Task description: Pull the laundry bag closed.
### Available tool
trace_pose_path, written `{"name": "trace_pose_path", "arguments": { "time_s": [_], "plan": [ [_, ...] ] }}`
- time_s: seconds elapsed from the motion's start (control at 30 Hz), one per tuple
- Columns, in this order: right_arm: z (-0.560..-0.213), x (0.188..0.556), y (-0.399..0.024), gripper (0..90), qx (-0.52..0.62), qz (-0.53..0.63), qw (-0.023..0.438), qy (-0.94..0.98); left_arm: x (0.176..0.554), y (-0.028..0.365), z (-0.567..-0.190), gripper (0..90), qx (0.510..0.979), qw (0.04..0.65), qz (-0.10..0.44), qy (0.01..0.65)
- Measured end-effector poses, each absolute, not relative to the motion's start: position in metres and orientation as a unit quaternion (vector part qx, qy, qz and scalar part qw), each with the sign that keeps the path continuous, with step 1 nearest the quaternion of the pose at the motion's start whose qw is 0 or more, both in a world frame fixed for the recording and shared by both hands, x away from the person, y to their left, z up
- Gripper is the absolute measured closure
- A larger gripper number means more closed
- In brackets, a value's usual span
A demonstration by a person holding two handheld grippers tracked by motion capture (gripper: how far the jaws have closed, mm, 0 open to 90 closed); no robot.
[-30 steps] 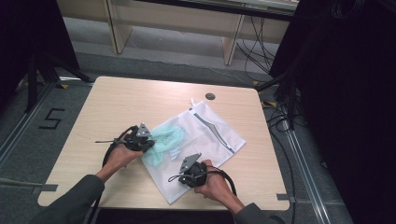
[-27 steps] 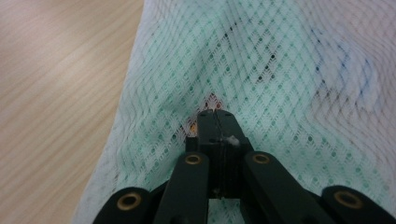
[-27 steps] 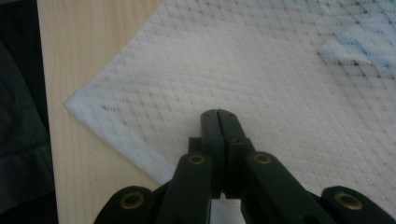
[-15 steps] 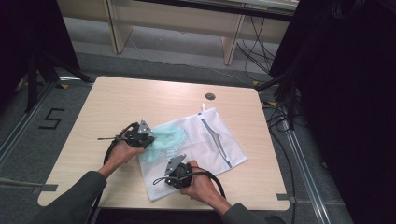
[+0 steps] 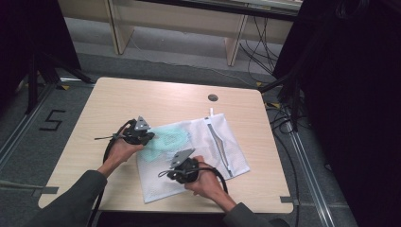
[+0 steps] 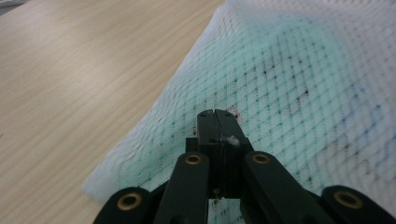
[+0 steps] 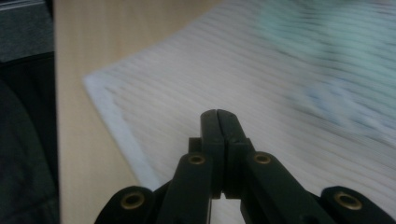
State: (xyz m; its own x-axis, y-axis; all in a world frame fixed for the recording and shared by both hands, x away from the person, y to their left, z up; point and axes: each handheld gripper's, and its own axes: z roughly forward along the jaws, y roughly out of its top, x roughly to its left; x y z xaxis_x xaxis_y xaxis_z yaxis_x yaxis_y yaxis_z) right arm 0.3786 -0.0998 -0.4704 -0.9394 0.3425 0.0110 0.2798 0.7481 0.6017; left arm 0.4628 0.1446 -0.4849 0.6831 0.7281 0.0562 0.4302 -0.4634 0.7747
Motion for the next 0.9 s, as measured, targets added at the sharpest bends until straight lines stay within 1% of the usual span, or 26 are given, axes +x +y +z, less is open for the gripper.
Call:
{"name": "trace_pose_path", "arguments": {
  "time_s": [0.03, 0.07, 0.17, 0.2, 0.23, 0.27, 0.33, 0.4, 0.47, 0.53, 0.6, 0.63, 0.7, 0.9],
  "plan": [
    [-0.467, 0.392, -0.121, 90.0, 0.16, 0.317, 0.085, 0.931, 0.456, 0.147, -0.482, 89.5, 0.831, 0.39, 0.188, 0.35],
    [-0.467, 0.392, -0.121, 90.0, 0.16, 0.317, 0.085, 0.931, 0.449, 0.149, -0.479, 89.5, 0.834, 0.39, 0.182, 0.346],
    [-0.466, 0.401, -0.154, 90.0, 0.186, 0.308, 0.092, 0.929, 0.425, 0.149, -0.478, 89.5, 0.823, 0.413, 0.153, 0.359],
    [-0.468, 0.401, -0.163, 90.0, 0.206, 0.301, 0.094, 0.926, 0.417, 0.149, -0.477, 89.5, 0.825, 0.415, 0.14, 0.358],
    [-0.472, 0.404, -0.179, 90.0, 0.22, 0.285, 0.098, 0.928, 0.401, 0.146, -0.481, 89.5, 0.828, 0.415, 0.125, 0.354],
    [-0.472, 0.404, -0.179, 90.0, 0.22, 0.285, 0.098, 0.928, 0.401, 0.146, -0.481, 89.5, 0.828, 0.415, 0.125, 0.354],
    [-0.476, 0.404, -0.191, 90.0, 0.227, 0.277, 0.095, 0.929, 0.393, 0.142, -0.487, 89.5, 0.847, 0.395, 0.116, 0.337],
    [-0.479, 0.407, -0.2, 90.0, 0.209, 0.262, 0.11, 0.936, 0.392, 0.139, -0.49, 89.5, 0.856, 0.384, 0.117, 0.326],
    [-0.486, 0.403, -0.202, 90.0, 0.236, 0.256, 0.092, 0.933, 0.396, 0.137, -0.494, 89.5, 0.86, 0.372, 0.121, 0.326],
    [-0.486, 0.403, -0.202, 90.0, 0.223, 0.246, 0.099, 0.938, 0.399, 0.138, -0.5, 89.5, 0.859, 0.364, 0.12, 0.338],
    [-0.488, 0.401, -0.198, 90.0, 0.223, 0.236, 0.086, 0.942, 0.404, 0.141, -0.504, 89.5, 0.867, 0.345, 0.13, 0.336],
    [-0.489, 0.4, -0.195, 90.0, 0.213, 0.239, 0.088, 0.943, 0.406, 0.142, -0.506, 89.5, 0.867, 0.338, 0.127, 0.345],
    [-0.489, 0.397, -0.188, 90.0, 0.211, 0.239, 0.082, 0.944, 0.41, 0.146, -0.507, 89.5, 0.862, 0.333, 0.132, 0.36],
    [-0.489, 0.392, -0.173, 90.0, 0.186, 0.239, 0.078, 0.95, 0.415, 0.16, -0.506, 89.5, 0.861, 0.317, 0.141, 0.371]
  ]
}}
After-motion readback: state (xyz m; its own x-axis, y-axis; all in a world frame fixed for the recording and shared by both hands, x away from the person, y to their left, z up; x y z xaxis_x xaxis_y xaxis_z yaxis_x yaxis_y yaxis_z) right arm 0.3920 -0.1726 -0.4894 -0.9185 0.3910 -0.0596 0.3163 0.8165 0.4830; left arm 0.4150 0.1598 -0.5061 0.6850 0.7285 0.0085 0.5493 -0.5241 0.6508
